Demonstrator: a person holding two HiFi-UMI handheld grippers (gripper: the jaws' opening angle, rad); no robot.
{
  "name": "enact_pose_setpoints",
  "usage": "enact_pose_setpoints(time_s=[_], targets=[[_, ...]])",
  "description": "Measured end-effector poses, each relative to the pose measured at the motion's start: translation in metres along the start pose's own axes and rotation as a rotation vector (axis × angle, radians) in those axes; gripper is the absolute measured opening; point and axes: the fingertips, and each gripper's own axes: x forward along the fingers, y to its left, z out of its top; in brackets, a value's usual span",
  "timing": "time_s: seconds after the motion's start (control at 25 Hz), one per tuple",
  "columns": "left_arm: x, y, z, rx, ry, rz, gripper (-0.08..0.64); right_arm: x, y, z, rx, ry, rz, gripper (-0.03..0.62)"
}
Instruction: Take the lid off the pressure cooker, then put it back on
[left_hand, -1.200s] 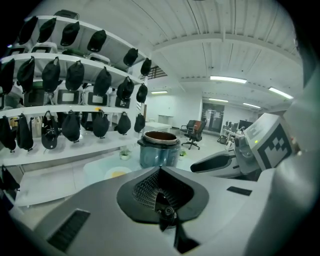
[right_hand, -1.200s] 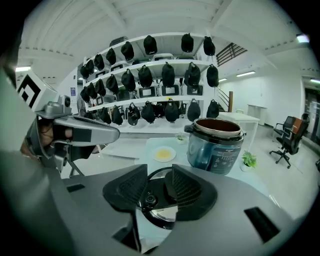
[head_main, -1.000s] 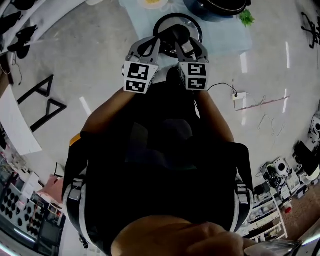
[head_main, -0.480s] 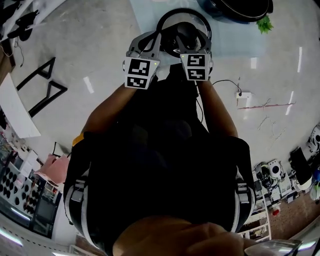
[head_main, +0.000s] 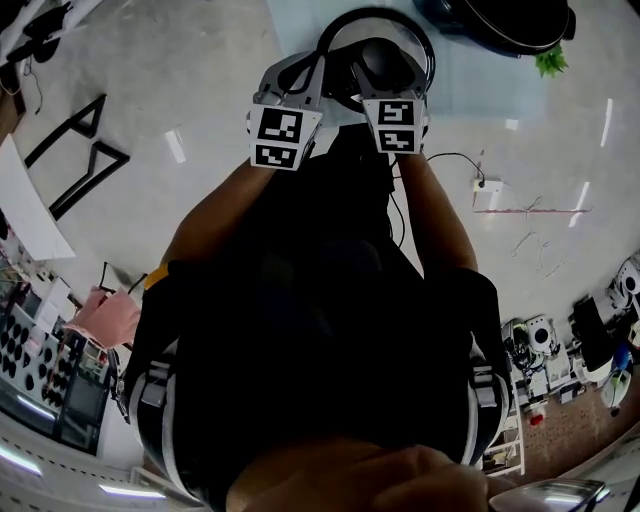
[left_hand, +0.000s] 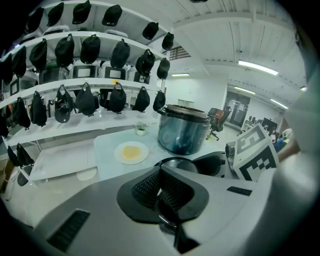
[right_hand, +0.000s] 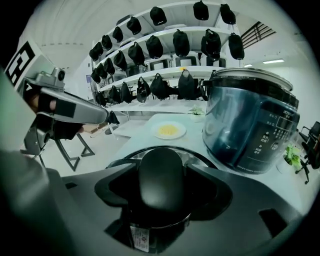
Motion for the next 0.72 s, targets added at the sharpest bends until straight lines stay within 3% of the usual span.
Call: enact_pose_setpoints(time_s=[0.52, 0.72], targets=[[0.003, -0.0036, -0.0068, 0.012, 0.011, -0.05, 0.008, 0.0045, 0.0001, -0.0054, -0.007, -0.058, -0.04, 0.299], [-0.0009, -0.0075, 0.0005, 0.027, -0.002, -0.059, 0.007, 0.0055, -0.0016, -0.0071, 0.018, -0.027, -0.046, 0.291]])
